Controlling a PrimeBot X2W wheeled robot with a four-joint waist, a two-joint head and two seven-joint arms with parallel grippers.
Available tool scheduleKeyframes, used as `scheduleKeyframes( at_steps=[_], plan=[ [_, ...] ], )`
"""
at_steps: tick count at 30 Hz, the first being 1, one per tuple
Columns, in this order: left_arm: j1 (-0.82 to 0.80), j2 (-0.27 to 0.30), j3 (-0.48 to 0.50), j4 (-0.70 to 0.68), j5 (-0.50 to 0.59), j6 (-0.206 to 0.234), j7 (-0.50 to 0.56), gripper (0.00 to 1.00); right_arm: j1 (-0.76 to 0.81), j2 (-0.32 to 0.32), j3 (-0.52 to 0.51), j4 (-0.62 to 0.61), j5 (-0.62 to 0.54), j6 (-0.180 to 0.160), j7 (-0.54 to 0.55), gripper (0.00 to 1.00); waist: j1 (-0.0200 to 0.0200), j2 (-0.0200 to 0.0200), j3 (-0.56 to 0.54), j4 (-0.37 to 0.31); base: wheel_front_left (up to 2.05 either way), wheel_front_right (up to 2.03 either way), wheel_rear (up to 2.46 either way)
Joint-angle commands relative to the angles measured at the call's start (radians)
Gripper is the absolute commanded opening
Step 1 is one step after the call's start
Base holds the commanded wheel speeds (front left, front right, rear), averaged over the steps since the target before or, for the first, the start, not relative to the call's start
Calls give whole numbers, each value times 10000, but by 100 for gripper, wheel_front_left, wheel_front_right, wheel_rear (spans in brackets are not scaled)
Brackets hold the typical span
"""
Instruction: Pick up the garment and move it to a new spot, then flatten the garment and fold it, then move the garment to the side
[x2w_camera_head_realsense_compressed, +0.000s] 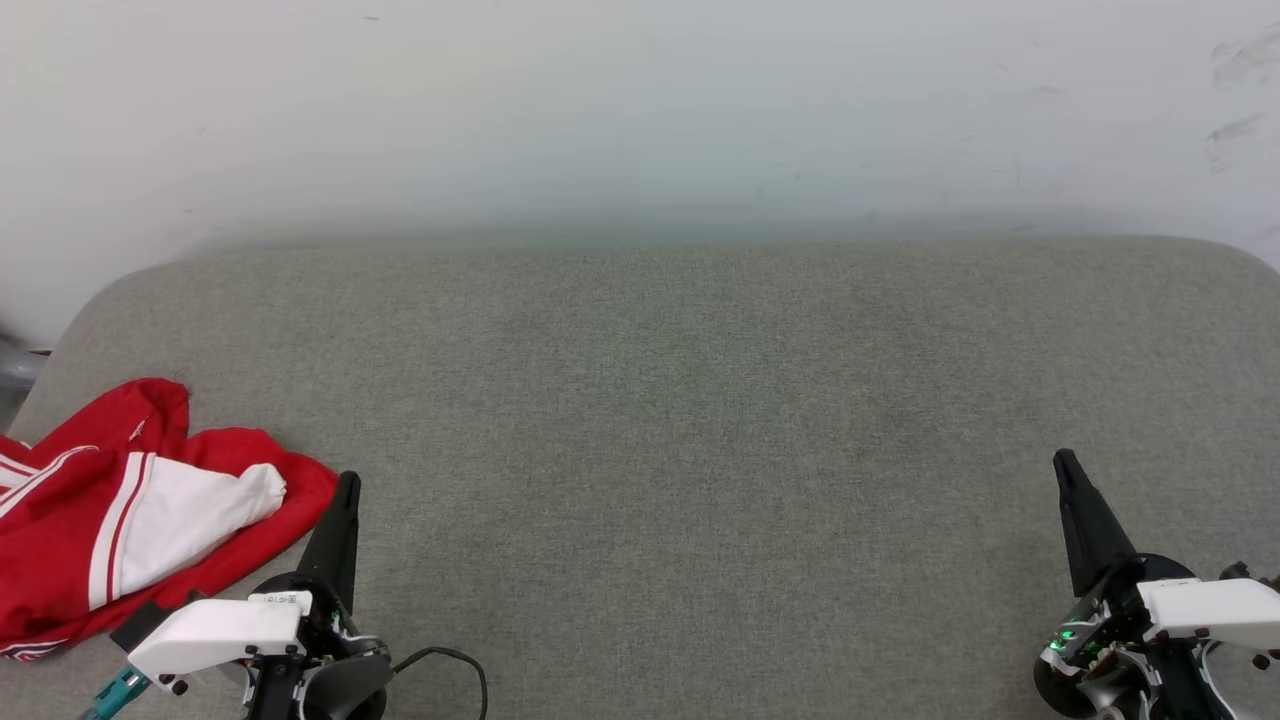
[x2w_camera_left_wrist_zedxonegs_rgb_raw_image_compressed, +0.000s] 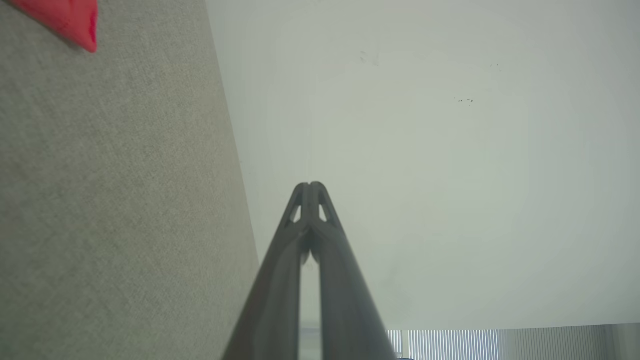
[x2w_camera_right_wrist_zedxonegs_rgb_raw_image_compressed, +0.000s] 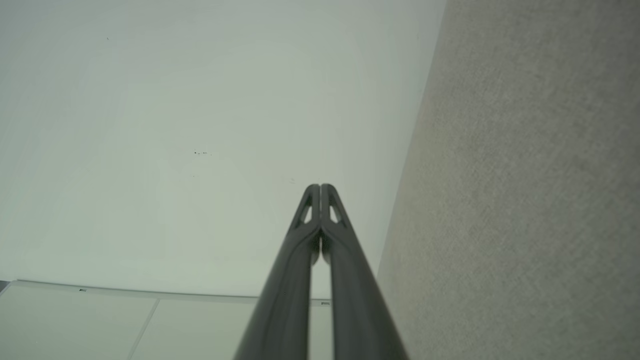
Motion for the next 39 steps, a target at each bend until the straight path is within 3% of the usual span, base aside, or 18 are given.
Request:
scheduleKeyframes(
  at_steps=[1, 28, 29, 39],
  plan=[
    [-81, -15, 18, -41, 4, -22, 15, 0, -129, 33, 1, 6, 39, -4, 0, 0, 0, 0, 0, 0, 0, 0, 0],
    [-80, -15, 18, -41, 4, -22, 15, 0, -130, 33, 2, 6, 39, -4, 0, 0, 0, 0, 0, 0, 0, 0, 0],
    [10, -2, -6, 27, 0, 2, -3, 100, 13, 0, 2, 19, 0, 0, -2, 100, 1, 0, 0, 0, 0, 0, 0],
    [139, -9, -445, -345, 119, 2, -442, 100, 226, 4, 379, -354, -80, 0, -410, 100, 0, 0, 14, 8, 0, 0, 0]
  ],
)
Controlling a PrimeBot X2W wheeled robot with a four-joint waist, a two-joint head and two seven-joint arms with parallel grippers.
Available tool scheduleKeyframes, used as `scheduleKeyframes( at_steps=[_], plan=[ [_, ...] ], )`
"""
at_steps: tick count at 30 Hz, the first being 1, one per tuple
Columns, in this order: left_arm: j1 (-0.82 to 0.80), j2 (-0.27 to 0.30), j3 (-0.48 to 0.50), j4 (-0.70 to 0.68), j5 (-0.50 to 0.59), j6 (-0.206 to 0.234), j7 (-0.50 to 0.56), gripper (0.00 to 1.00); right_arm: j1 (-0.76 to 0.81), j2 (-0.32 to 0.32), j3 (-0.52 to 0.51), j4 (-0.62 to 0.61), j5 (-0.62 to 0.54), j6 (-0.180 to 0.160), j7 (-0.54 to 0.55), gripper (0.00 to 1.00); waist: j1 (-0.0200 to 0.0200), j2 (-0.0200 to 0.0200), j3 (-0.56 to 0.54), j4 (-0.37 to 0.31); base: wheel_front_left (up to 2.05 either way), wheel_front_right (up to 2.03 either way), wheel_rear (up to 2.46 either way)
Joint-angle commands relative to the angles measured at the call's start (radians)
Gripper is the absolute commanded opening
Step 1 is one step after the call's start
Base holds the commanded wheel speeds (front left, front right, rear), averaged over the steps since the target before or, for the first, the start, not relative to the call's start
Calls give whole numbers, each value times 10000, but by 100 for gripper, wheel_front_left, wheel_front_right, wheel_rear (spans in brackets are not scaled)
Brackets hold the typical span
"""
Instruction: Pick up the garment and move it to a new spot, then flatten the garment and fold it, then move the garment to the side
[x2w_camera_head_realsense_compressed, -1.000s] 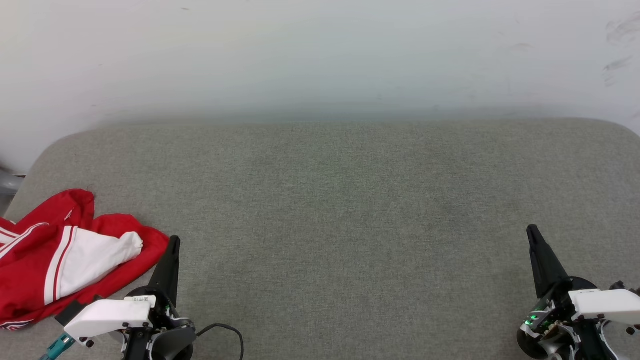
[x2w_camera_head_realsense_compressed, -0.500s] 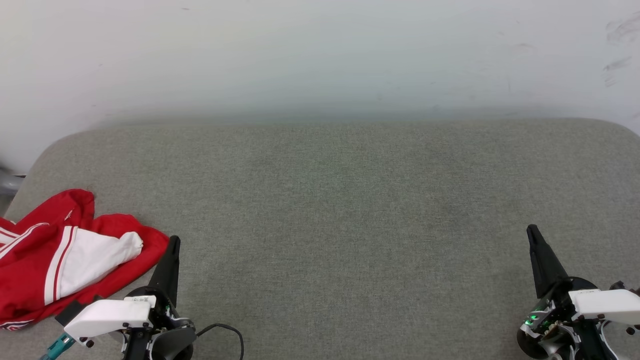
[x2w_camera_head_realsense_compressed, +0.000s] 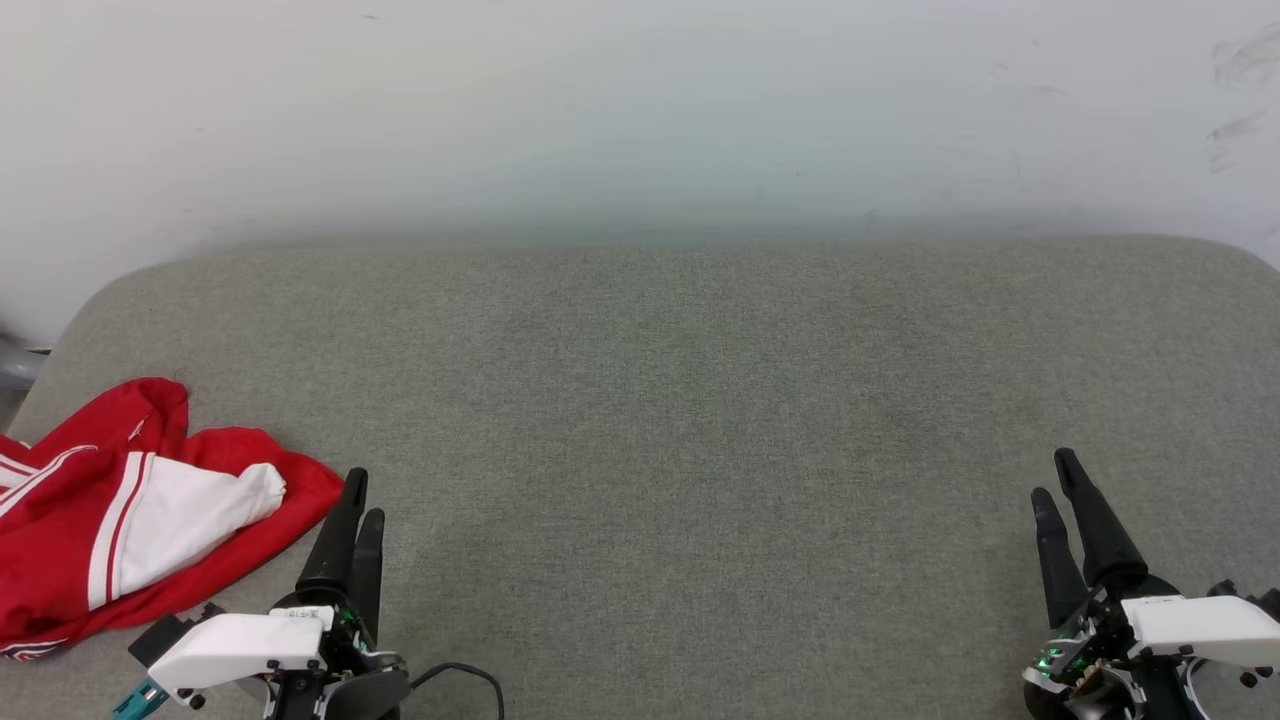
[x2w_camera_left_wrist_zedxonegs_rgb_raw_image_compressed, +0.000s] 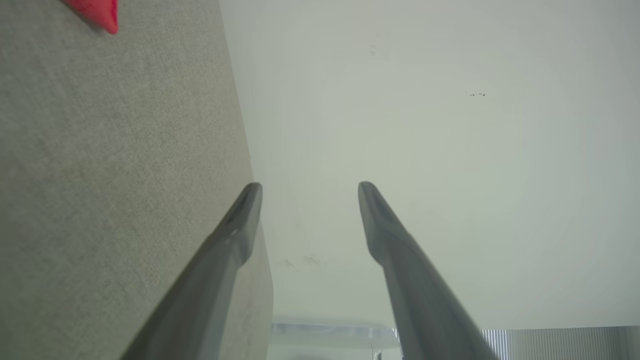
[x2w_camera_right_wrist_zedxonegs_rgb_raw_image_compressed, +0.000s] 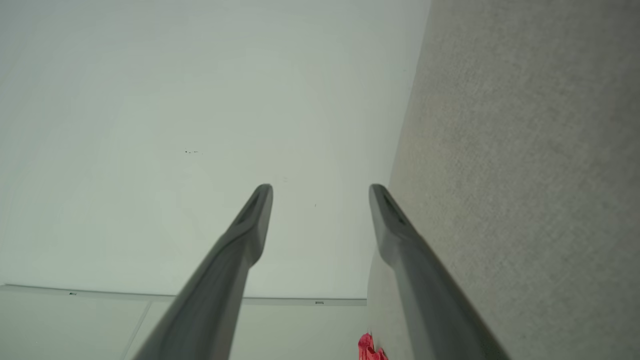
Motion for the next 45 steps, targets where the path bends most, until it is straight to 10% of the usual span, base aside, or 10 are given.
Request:
scheduleKeyframes(
  at_steps=[1, 24, 45],
  plan=[
    [-152, 20, -117, -338, 69, -2, -135, 100, -80, -11, 115, -336, -76, 2, -122, 100, 0, -1, 2, 5, 0, 0, 0],
    [-51, 69, -805, -1821, 1305, -2, -1093, 100, 147, -373, 850, -1457, -1430, 2, -1105, 100, 0, -1, 12, 132, 0, 0, 0],
    [53, 140, -863, -1814, 6675, -3, -1815, 100, 289, -395, 642, -1731, -8270, 1, -1760, 100, 0, -1, 57, 188, 0, 0, 0]
  ],
)
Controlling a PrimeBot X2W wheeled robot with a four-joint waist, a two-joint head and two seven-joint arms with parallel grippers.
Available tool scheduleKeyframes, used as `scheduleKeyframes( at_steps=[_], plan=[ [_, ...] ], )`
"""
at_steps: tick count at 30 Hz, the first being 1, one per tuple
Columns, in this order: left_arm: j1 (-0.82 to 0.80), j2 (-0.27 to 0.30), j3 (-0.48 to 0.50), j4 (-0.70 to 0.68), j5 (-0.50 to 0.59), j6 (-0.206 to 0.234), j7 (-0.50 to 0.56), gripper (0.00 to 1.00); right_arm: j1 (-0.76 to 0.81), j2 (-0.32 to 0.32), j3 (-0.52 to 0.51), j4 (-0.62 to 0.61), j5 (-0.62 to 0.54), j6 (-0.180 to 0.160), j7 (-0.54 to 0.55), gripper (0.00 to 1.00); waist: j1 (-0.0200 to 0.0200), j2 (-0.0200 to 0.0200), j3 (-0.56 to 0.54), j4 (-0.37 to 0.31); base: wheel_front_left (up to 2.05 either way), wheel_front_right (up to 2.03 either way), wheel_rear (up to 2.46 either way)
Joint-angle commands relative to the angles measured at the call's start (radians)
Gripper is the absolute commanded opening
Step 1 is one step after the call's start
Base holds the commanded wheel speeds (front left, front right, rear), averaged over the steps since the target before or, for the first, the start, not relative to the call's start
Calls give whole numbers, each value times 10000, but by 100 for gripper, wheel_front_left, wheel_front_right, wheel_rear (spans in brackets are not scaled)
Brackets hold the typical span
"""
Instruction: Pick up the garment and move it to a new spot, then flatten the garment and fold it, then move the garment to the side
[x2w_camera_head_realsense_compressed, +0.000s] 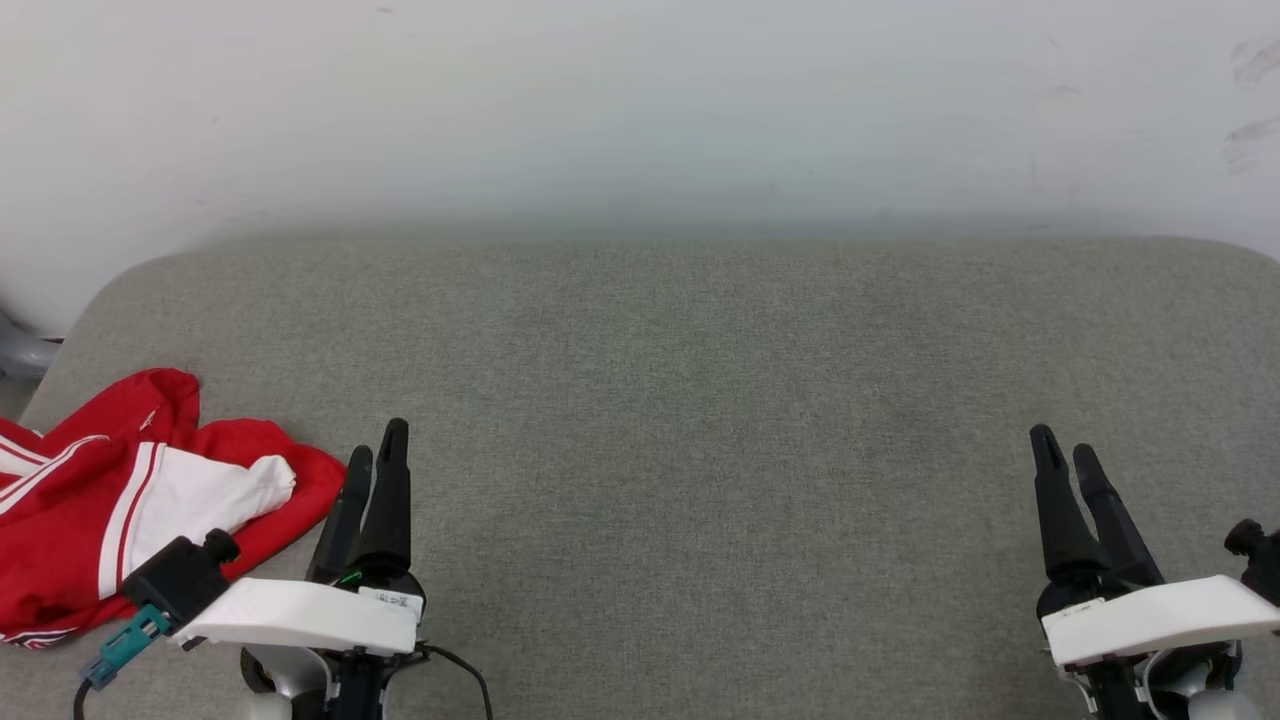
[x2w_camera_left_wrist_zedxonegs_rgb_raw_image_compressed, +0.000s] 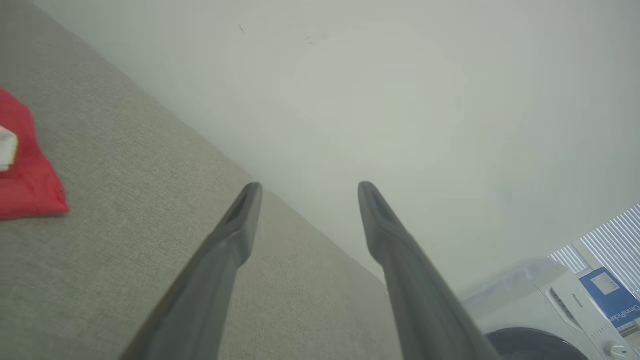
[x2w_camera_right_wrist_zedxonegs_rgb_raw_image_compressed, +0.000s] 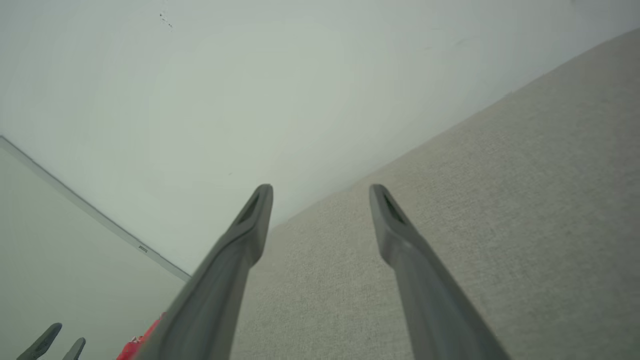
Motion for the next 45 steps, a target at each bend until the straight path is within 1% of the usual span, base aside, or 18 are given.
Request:
scheduleKeyframes(
  at_steps=[1, 6, 12, 20, 27, 34, 45],
  plan=[
    [-53, 100, -29, -59, 471, -3, -106, 100, -33, -25, 14, -172, -485, 1, -53, 100, 0, -1, 5, 3, 0, 0, 0],
    [-92, 235, -83, 162, 1786, -3, -260, 100, 32, 14, -53, -284, -1752, 1, 126, 100, 0, -1, 23, 7, 0, 0, 0],
    [-142, 371, -18, 424, 3344, 58, -430, 100, 148, 135, -286, -534, -2999, 1, 391, 100, 0, -1, 46, -36, 0, 0, 0],
    [-185, 514, -78, 543, 4852, 278, -630, 100, 275, 266, -488, -781, -4251, 1, 588, 100, 0, -1, 72, -96, 0, 0, 0],
    [-157, 572, -178, 606, 5751, 463, -811, 100, 337, 311, -549, -939, -5191, 1, 613, 100, 0, -1, 90, -133, 0, 0, 0],
    [-166, 609, -269, 652, 6422, 576, -974, 100, 376, 336, -551, -1055, -5809, 1, 577, 100, 0, -1, 89, -157, 0, 0, 0],
    [-98, 599, -284, 666, 7127, 554, -1197, 100, 507, 363, -626, -1126, -6389, 0, 592, 100, 0, -1, 76, -186, 0, 0, 0]
  ],
)
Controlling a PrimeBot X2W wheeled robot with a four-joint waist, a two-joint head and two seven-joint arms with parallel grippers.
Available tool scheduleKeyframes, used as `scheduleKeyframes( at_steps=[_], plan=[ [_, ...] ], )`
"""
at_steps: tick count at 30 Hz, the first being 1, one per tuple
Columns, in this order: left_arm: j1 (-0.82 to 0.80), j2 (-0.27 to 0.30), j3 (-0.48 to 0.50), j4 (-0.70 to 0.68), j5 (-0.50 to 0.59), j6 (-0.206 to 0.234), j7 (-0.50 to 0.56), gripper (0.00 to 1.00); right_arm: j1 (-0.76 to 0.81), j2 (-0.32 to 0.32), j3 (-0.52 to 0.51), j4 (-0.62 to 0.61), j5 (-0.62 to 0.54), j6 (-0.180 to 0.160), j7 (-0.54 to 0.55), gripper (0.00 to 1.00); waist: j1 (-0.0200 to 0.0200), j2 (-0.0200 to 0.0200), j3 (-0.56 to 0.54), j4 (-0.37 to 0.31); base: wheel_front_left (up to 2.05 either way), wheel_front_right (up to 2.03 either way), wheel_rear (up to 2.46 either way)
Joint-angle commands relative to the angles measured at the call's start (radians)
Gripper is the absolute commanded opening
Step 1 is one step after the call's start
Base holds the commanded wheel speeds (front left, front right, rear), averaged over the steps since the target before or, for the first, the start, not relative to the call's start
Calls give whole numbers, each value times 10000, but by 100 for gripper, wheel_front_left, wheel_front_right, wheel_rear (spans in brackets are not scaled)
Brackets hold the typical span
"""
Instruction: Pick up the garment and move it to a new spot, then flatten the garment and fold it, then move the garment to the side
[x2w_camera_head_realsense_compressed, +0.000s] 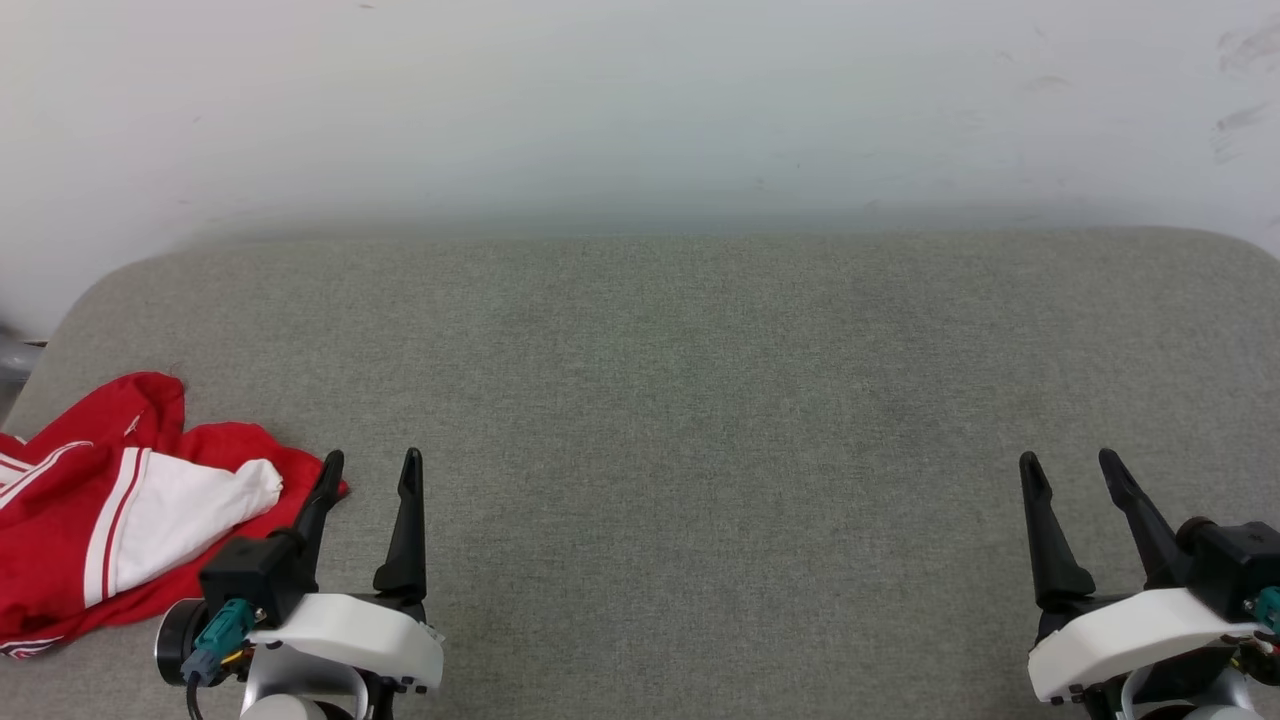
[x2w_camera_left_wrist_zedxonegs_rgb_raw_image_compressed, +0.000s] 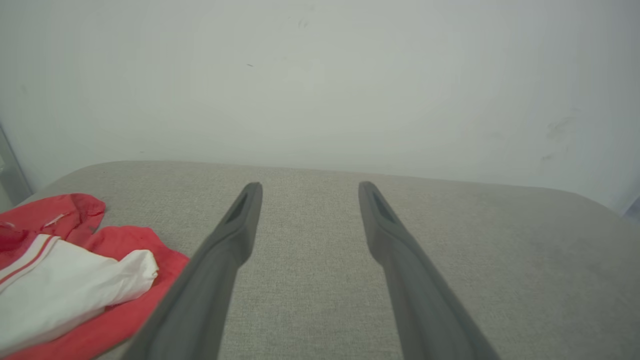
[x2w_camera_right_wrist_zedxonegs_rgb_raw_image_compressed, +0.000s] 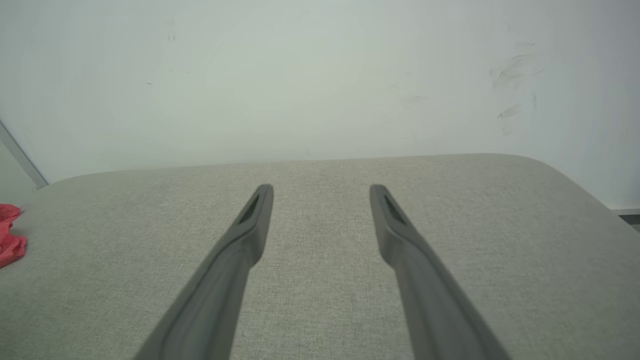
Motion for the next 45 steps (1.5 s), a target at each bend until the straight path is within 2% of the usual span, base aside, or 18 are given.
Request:
scheduleKeyframes(
  at_steps=[1, 12, 19, 28, 41, 45],
  plan=[
    [-75, 11, -23, -35, 171, -7, -97, 100, 7, 28, -10, -122, -207, -2, -49, 100, 0, 0, 3, -3, 0, 0, 0],
    [-145, -46, -4, 113, 799, -199, -301, 100, 3, 35, -46, -61, -645, -3, -246, 100, 0, 0, 3, 32, 0, 0, 0],
    [-201, -116, 93, 259, 1049, -295, -439, 100, 103, 36, -2, -144, -943, -3, -387, 100, 0, 0, -22, 494, 0, 0, 0],
    [-315, -169, 293, 479, 1534, -365, -595, 100, 216, 37, 322, -290, -1440, -3, -456, 100, 0, 0, -53, 1898, 0, 0, 0],
    [-284, -349, 901, 538, 1306, -387, -583, 100, -240, 31, 827, -225, -1262, -5, -370, 100, 0, 0, 61, 4110, 0, 0, 0],
    [-215, -394, 989, 565, 1299, -414, -583, 100, -287, 33, 912, -202, -1287, -5, -343, 100, 0, 0, 83, 4607, 0, 0, 0]
  ],
)
